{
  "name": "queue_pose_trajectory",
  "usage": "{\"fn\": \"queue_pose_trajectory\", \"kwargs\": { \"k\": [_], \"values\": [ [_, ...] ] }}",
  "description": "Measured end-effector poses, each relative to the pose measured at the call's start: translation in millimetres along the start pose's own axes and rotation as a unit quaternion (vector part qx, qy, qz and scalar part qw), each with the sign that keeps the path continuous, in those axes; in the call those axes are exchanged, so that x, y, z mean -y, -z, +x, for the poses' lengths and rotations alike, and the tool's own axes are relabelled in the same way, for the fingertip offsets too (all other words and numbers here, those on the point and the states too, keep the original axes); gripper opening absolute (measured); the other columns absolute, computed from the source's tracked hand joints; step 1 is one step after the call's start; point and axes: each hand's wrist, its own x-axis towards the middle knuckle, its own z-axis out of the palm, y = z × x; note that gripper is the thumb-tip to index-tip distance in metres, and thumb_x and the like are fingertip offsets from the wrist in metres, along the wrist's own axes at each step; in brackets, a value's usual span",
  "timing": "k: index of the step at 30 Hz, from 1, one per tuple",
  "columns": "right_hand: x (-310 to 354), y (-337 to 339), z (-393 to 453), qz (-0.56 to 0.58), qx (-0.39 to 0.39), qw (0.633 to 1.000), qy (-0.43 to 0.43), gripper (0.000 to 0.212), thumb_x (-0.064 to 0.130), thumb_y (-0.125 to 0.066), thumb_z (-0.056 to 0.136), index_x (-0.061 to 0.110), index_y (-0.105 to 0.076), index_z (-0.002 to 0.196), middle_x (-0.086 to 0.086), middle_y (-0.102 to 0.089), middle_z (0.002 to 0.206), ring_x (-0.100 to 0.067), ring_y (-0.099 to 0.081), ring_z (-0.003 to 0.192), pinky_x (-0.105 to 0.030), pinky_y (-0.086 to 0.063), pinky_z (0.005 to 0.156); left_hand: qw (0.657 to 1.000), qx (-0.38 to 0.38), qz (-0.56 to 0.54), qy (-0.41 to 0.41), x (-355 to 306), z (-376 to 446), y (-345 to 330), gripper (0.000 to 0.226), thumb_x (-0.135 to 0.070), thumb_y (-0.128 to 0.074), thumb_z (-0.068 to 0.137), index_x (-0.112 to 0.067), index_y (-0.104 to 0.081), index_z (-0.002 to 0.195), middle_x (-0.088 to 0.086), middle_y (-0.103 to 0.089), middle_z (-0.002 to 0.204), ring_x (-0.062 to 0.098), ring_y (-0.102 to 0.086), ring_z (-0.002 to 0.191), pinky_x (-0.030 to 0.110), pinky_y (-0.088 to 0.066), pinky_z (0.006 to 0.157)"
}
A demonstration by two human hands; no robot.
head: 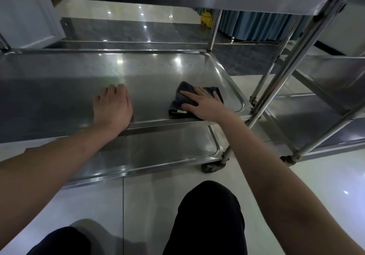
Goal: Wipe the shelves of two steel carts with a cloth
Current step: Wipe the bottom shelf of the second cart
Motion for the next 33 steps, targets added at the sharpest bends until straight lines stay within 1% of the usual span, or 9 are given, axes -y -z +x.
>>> {"fn": "queue_pose_trajectory", "kwargs": {
  "k": [7, 11, 14, 18, 20, 23, 25, 30, 33],
  "values": [
    [-60.1, 15.9, -14.6, -0.019, -0.009, 0.997, -0.070, 0.058, 0.067, -0.036, 0.103, 0.057, -0.023, 0.159, 0.004, -0.008, 0.176, -0.020, -0.006, 0.162, -0.063, 0.003, 0.126, 1.000, -0.015, 0.002, 0.000, -0.1, 1.1, -2.2, 0.015, -0.014, -0.044, 0.098, -0.003, -0.051, 0.091, 0.024, -0.057, 0.089, 0.043, -0.055, 0.086, 0.050, -0.042, 0.071],
    [-50.9, 8.9, -23.7, -0.039, -0.023, 0.996, -0.077, 0.058, 0.063, -0.034, 0.105, 0.052, -0.024, 0.161, 0.000, -0.008, 0.176, -0.023, -0.005, 0.162, -0.066, -0.001, 0.125, 1.000, -0.013, -0.002, 0.001, -4.1, 1.1, -5.3, 0.013, -0.013, -0.046, 0.097, -0.002, -0.051, 0.092, 0.024, -0.057, 0.088, 0.043, -0.055, 0.085, 0.050, -0.043, 0.070],
    [-32.5, -0.4, -32.4, -0.035, -0.032, 0.997, -0.061, 0.057, 0.064, -0.034, 0.105, 0.053, -0.027, 0.160, 0.001, -0.008, 0.176, -0.022, -0.006, 0.162, -0.063, -0.004, 0.126, 1.000, 0.002, -0.013, 0.002, -2.3, 2.1, -6.7, 0.012, -0.015, -0.045, 0.097, -0.005, -0.051, 0.094, 0.022, -0.057, 0.090, 0.042, -0.055, 0.087, 0.050, -0.044, 0.071],
    [5.3, -12.6, -37.7, -0.018, -0.042, 0.999, -0.023, 0.054, 0.065, -0.038, 0.104, 0.055, -0.033, 0.157, 0.001, -0.016, 0.175, -0.020, -0.011, 0.161, -0.060, -0.007, 0.126, 1.000, 0.004, -0.025, -0.008, 0.2, 4.4, -2.9, 0.009, -0.014, -0.045, 0.094, -0.009, -0.052, 0.096, 0.016, -0.058, 0.092, 0.038, -0.053, 0.087, 0.048, -0.047, 0.072],
    [32.1, -21.1, -36.3, -0.015, -0.045, 0.999, 0.005, 0.053, 0.065, -0.040, 0.104, 0.056, -0.035, 0.156, 0.001, -0.018, 0.175, -0.020, -0.012, 0.161, -0.059, -0.008, 0.127, 0.997, -0.010, -0.073, -0.007, 0.2, 4.7, 1.3, 0.011, -0.014, -0.045, 0.095, -0.010, -0.054, 0.098, 0.014, -0.059, 0.094, 0.037, -0.054, 0.089, 0.048, -0.046, 0.073],
    [76.5, -34.2, -33.4, -0.003, -0.044, 0.998, 0.042, 0.052, 0.064, -0.043, 0.104, 0.056, -0.038, 0.155, 0.002, -0.019, 0.174, -0.019, -0.014, 0.160, -0.059, -0.009, 0.127, 0.984, -0.040, -0.168, 0.043, 7.5, 2.0, 13.7, 0.018, -0.016, -0.041, 0.095, -0.012, -0.056, 0.102, 0.013, -0.060, 0.101, 0.038, -0.055, 0.097, 0.049, -0.048, 0.075],
    [105.5, -41.9, -30.2, -0.002, -0.040, 0.997, 0.063, 0.052, 0.064, -0.043, 0.104, 0.055, -0.039, 0.154, 0.002, -0.018, 0.174, -0.019, -0.014, 0.160, -0.058, -0.009, 0.127, 0.979, -0.039, -0.186, 0.077, 25.3, -0.5, 26.2, 0.018, -0.017, -0.042, 0.096, -0.013, -0.057, 0.106, 0.013, -0.059, 0.106, 0.037, -0.055, 0.102, 0.050, -0.050, 0.076],
    [177.6, -60.1, -23.5, -0.009, -0.035, 0.994, 0.104, 0.053, 0.065, -0.041, 0.104, 0.055, -0.037, 0.155, 0.002, -0.017, 0.175, -0.020, -0.014, 0.161, -0.059, -0.009, 0.127, 0.987, -0.049, -0.125, 0.090, 105.7, -20.7, 66.6, 0.016, -0.018, -0.043, 0.101, -0.011, -0.057, 0.104, 0.018, -0.059, 0.101, 0.040, -0.056, 0.093, 0.047, -0.046, 0.072],
    [225.7, -72.1, -17.5, -0.014, -0.025, 0.990, 0.137, 0.053, 0.066, -0.038, 0.104, 0.054, -0.036, 0.156, 0.001, -0.015, 0.175, -0.021, -0.012, 0.161, -0.059, -0.007, 0.127, 0.986, -0.049, -0.096, 0.126, 151.9, -45.4, 79.1, 0.023, -0.021, -0.040, 0.103, -0.009, -0.059, 0.106, 0.018, -0.061, 0.102, 0.040, -0.056, 0.095, 0.049, -0.049, 0.073]
  ]
}}
